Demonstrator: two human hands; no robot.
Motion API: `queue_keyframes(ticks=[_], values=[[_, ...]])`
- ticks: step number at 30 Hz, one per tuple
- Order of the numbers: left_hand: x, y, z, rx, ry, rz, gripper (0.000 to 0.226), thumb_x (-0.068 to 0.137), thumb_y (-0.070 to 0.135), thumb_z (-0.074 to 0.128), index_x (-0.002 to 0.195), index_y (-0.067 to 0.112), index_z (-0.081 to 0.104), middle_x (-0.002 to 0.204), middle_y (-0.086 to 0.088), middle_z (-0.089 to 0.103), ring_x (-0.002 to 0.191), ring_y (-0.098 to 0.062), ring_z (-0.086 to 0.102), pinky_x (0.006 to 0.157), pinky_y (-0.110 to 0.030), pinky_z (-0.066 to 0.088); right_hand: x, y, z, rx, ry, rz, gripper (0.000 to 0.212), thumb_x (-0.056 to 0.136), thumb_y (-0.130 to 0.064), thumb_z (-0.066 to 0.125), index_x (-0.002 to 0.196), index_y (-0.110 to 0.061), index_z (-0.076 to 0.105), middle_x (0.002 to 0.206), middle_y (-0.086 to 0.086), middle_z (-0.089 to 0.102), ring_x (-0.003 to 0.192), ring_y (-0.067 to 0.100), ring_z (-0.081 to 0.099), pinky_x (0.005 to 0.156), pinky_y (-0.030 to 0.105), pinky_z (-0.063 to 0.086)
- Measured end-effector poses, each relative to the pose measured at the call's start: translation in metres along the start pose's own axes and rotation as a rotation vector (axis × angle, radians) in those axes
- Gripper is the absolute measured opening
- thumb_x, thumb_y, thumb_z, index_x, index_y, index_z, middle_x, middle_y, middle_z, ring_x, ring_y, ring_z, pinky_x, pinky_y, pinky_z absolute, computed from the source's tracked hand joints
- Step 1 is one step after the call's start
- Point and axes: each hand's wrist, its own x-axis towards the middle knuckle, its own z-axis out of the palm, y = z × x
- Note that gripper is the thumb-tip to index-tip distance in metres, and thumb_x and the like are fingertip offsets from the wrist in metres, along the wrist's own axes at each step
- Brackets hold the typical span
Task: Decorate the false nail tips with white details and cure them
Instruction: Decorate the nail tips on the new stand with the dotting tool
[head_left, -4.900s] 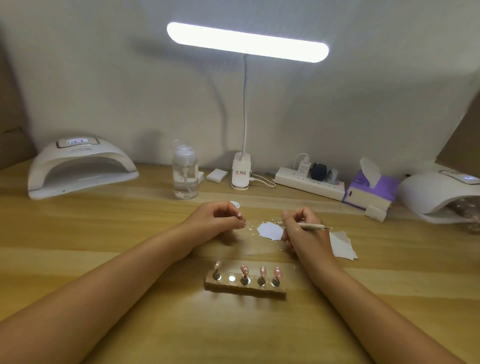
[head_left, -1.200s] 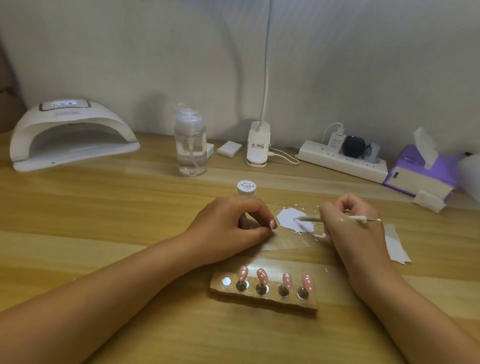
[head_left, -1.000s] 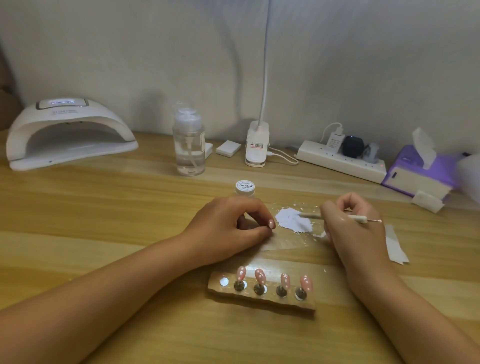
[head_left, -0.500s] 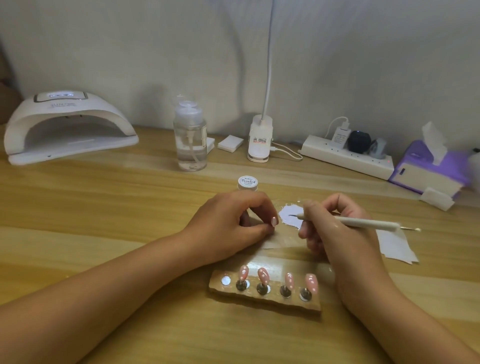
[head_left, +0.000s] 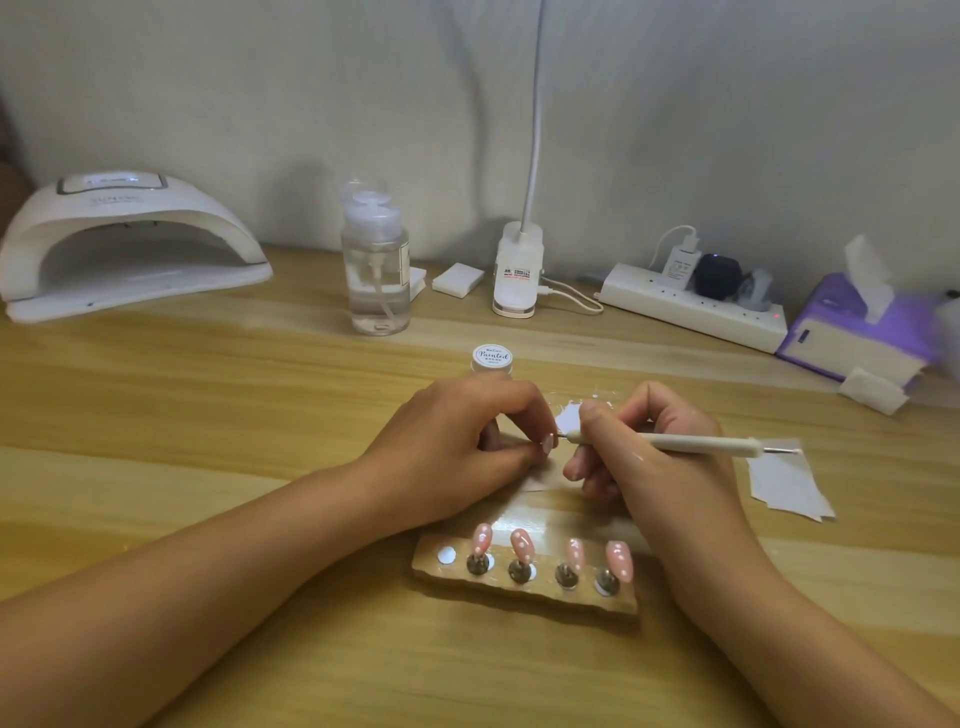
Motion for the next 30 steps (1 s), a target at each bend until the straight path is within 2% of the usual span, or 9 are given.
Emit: queue_keyframes(ticks=[8, 23, 28, 30], values=[[0.0004, 0.0009, -0.0007, 0.001, -0.002, 0.000, 0.022, 0.083, 0.016, 0.074, 0.084, 0.036, 0.066, 0.089, 0.017, 0.064, 0.060, -0.011, 0.058, 0.061, -0.032, 0.049, 0.0001, 0.0001, -0.0001, -0.022, -0.004, -0.007, 0.027, 0.091, -0.015, 0.065, 0.070, -0.010, 0.049, 0.059, 0.009, 0.070, 0.045, 0.011, 0.059, 0.045, 0.019, 0.046], [0.0000, 0.0018, -0.0006, -0.002, -0.006, -0.012, 0.015, 0.083, 0.017, 0.075, 0.087, 0.030, 0.069, 0.089, 0.016, 0.065, 0.060, -0.011, 0.058, 0.062, -0.034, 0.050, 0.0007, 0.0002, 0.0001, 0.008, 0.005, -0.012, 0.027, 0.091, -0.016, 0.065, 0.070, -0.011, 0.049, 0.058, 0.010, 0.069, 0.045, 0.011, 0.058, 0.045, 0.019, 0.047], [0.0002, 0.0031, -0.0014, -0.022, -0.019, -0.026, 0.017, 0.083, 0.014, 0.073, 0.084, 0.030, 0.068, 0.089, 0.019, 0.067, 0.058, -0.008, 0.056, 0.060, -0.027, 0.045, 0.0024, 0.0002, -0.0021, 0.126, 0.155, -0.031, 0.028, 0.091, -0.018, 0.065, 0.070, -0.017, 0.047, 0.052, 0.005, 0.060, 0.041, 0.009, 0.046, 0.040, 0.018, 0.039], [0.0000, 0.0036, -0.0018, -0.034, -0.026, -0.036, 0.019, 0.083, 0.013, 0.073, 0.083, 0.031, 0.068, 0.089, 0.021, 0.067, 0.057, -0.005, 0.055, 0.059, -0.021, 0.041, 0.0049, 0.0013, -0.0066, 0.073, 0.247, -0.100, 0.026, 0.091, -0.024, 0.067, 0.074, -0.021, 0.047, 0.060, 0.011, 0.054, 0.047, 0.009, 0.043, 0.044, 0.021, 0.036]])
